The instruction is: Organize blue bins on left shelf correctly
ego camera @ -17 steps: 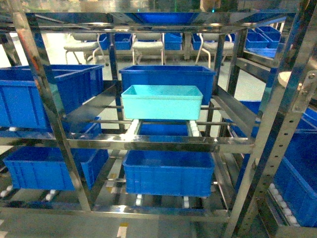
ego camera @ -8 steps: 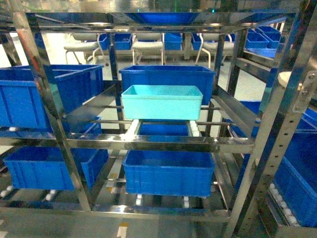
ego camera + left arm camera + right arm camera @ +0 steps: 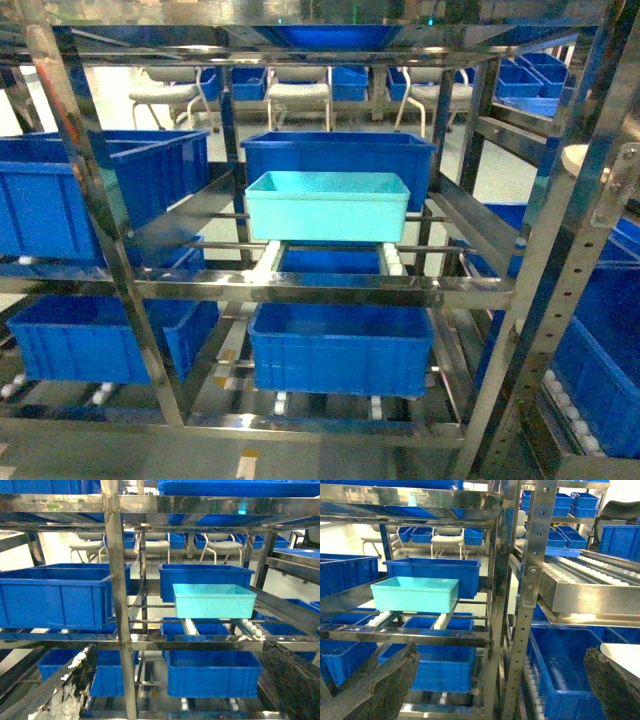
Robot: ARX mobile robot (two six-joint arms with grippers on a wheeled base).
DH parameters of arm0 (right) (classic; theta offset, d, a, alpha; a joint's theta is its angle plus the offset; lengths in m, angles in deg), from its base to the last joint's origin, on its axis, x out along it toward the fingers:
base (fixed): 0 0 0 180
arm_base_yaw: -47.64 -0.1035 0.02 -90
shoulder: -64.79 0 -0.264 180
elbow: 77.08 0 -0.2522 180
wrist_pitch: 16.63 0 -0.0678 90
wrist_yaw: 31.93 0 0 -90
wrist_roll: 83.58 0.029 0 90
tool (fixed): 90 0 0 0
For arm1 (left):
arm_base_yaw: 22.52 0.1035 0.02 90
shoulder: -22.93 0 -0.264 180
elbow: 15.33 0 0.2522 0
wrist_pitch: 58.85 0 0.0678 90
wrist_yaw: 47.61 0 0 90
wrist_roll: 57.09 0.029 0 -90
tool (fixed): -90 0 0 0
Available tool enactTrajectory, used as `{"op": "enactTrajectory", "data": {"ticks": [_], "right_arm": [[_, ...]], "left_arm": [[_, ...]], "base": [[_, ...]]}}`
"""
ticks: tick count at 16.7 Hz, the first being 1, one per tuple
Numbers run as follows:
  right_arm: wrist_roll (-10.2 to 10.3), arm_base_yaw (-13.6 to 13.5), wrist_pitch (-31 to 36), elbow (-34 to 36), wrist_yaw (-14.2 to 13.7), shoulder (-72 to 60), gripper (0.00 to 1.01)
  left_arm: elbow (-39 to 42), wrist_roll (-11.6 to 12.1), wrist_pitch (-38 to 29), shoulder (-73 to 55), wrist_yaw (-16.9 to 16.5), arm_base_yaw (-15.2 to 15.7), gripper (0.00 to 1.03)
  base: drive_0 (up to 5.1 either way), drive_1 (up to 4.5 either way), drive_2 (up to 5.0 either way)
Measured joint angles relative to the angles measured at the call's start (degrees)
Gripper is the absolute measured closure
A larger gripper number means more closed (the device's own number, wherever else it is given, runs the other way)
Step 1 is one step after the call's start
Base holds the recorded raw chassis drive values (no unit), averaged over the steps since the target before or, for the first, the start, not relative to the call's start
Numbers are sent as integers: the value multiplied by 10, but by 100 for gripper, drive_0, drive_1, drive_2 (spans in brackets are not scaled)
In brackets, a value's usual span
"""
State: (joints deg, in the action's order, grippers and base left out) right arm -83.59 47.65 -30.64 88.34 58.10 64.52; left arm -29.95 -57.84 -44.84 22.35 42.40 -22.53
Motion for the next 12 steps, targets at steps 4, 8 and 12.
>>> {"op": "enactTrajectory", "data": {"ticks": [4,8,12], "right_arm": [[0,0,0,0,0,0,3],[0,0,0,0,0,0,3],[0,0,0,0,0,0,3]], "left_arm": [[0,0,0,0,0,0,5],[0,0,0,0,0,0,5],[0,0,0,0,0,0,5]], "base": [[0,0,0],[0,0,0],[0,0,0]]}}
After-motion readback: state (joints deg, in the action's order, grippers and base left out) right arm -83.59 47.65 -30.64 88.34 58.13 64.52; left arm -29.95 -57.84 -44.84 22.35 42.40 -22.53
